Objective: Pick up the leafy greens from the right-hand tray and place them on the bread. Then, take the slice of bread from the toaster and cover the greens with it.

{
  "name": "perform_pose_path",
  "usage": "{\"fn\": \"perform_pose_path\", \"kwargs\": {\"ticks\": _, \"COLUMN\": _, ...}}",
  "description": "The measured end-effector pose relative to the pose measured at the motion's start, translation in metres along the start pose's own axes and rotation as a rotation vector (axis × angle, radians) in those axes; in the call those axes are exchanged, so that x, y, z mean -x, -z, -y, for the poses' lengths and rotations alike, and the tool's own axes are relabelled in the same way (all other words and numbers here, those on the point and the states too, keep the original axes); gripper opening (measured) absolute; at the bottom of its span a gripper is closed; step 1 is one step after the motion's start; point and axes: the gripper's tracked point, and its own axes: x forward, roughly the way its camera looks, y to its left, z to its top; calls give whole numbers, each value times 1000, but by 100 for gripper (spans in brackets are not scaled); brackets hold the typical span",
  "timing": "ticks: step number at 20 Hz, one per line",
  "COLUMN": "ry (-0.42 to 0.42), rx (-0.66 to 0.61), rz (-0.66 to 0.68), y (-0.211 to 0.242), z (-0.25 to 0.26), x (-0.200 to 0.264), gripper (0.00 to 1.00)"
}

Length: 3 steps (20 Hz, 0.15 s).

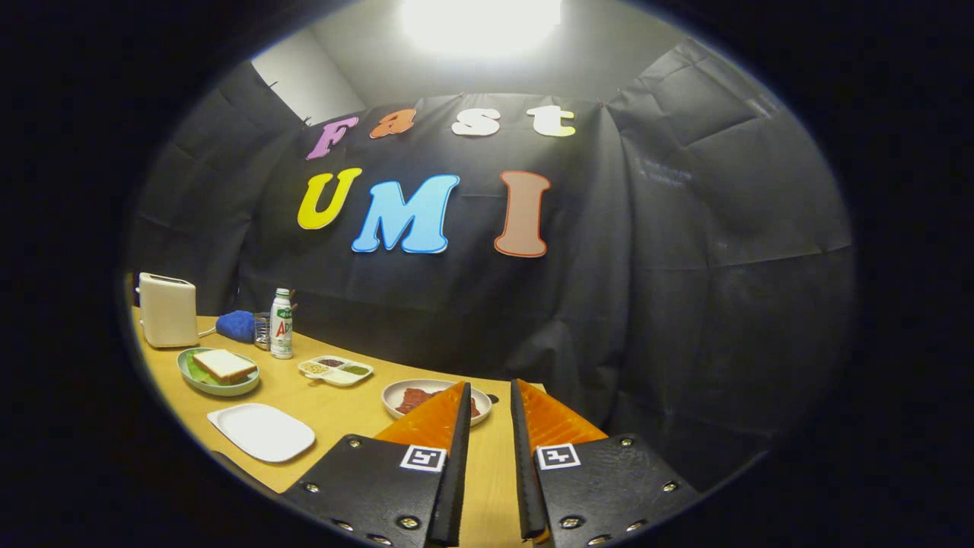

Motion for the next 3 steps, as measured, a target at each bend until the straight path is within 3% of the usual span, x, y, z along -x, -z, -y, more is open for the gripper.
{"fn": "perform_pose_path", "kwargs": {"ticks": 3, "ry": 13, "rx": -127, "rz": -34, "y": 27, "z": 41, "x": 0, "gripper": 29}}
